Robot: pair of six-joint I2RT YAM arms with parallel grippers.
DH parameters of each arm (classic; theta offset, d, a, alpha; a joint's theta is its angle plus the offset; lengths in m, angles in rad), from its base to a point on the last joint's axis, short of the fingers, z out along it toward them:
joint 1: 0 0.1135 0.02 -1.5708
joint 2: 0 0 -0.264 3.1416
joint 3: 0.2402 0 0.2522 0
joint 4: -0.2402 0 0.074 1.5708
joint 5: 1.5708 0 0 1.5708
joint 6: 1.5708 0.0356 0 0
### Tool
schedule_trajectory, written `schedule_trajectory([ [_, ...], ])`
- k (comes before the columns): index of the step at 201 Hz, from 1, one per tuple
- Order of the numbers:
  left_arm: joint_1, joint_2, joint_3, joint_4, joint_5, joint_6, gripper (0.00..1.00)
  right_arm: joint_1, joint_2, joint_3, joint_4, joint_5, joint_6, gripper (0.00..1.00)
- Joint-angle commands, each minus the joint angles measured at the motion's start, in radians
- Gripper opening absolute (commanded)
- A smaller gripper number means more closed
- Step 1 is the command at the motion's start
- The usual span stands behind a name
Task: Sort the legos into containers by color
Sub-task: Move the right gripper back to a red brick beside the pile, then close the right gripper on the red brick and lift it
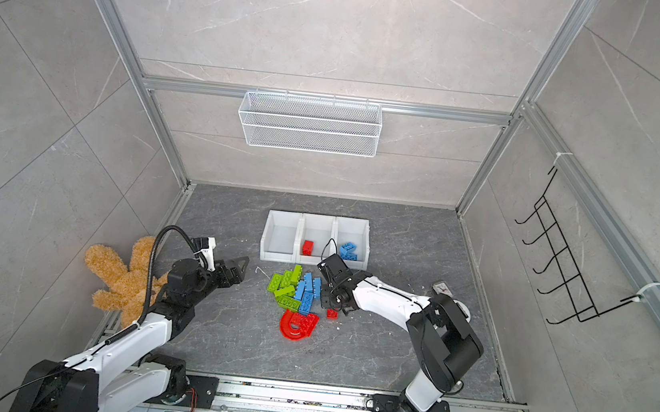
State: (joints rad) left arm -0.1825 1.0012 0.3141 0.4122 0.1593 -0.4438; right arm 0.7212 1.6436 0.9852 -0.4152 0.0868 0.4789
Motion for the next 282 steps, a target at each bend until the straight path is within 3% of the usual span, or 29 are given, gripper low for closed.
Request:
schedule_trajectory([
  [1,0.001,-0.017,0.014,0.028,-0.01,0.031,0.99,-0.009,-0.066,-0.016,-0.02,0.013,-0.008,0.35],
  [101,0.0,-0.014,0.013,0.03,-0.008,0.03,0.99,-0.02,-0.043,-0.056,-0.074,0.023,-0.003,0.37],
  [177,0.0,-0.002,0.015,0.034,-0.006,0.029,0.99,-0.02,-0.002,0.001,-0.082,0.041,-0.031,0.6],
  [282,0.0,-0.003,0.015,0.033,-0.007,0.031,0.99,-0.025,0.101,0.089,-0.124,0.08,-0.08,0.49],
])
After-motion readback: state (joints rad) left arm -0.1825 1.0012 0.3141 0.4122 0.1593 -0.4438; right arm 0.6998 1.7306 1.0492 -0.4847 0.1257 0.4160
